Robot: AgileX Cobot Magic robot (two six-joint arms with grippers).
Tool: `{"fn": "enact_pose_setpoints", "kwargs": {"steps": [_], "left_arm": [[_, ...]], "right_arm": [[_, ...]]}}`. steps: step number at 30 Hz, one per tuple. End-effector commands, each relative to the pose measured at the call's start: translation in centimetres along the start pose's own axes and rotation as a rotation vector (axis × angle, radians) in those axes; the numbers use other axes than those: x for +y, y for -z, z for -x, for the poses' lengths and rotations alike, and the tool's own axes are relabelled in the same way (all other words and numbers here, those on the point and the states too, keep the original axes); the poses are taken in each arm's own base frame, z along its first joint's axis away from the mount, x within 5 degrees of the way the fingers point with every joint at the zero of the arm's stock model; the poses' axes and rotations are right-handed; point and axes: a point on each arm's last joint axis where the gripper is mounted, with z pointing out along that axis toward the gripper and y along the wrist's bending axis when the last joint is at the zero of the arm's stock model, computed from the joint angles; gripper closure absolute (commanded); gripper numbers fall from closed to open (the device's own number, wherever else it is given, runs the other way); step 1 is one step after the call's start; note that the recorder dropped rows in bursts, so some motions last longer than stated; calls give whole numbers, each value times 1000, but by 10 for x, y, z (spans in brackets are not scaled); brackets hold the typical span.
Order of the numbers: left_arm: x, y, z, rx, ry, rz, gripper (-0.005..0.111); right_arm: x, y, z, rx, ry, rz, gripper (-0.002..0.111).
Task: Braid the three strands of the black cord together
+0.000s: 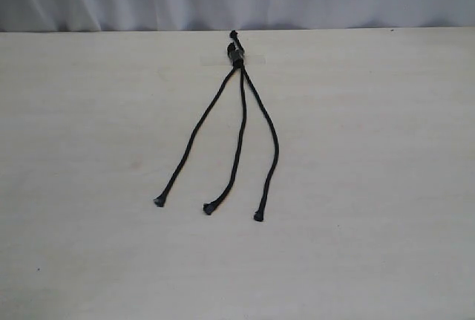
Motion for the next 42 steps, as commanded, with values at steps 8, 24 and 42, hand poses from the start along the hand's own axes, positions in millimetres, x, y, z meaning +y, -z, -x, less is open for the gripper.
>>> {"fn": "enact_pose_setpoints", "kwargs": {"steps": [8, 24, 42], "left_arm": [[0, 0, 0, -11, 6, 2, 107], [0, 0, 0, -11, 6, 2, 107], [0, 0, 0, -11, 6, 2, 107]], "right_arm": [[0, -1, 3, -10, 41, 2, 104], [7, -56, 43, 267, 116, -1, 104], [4, -84, 12, 585, 114, -13, 104]]}}
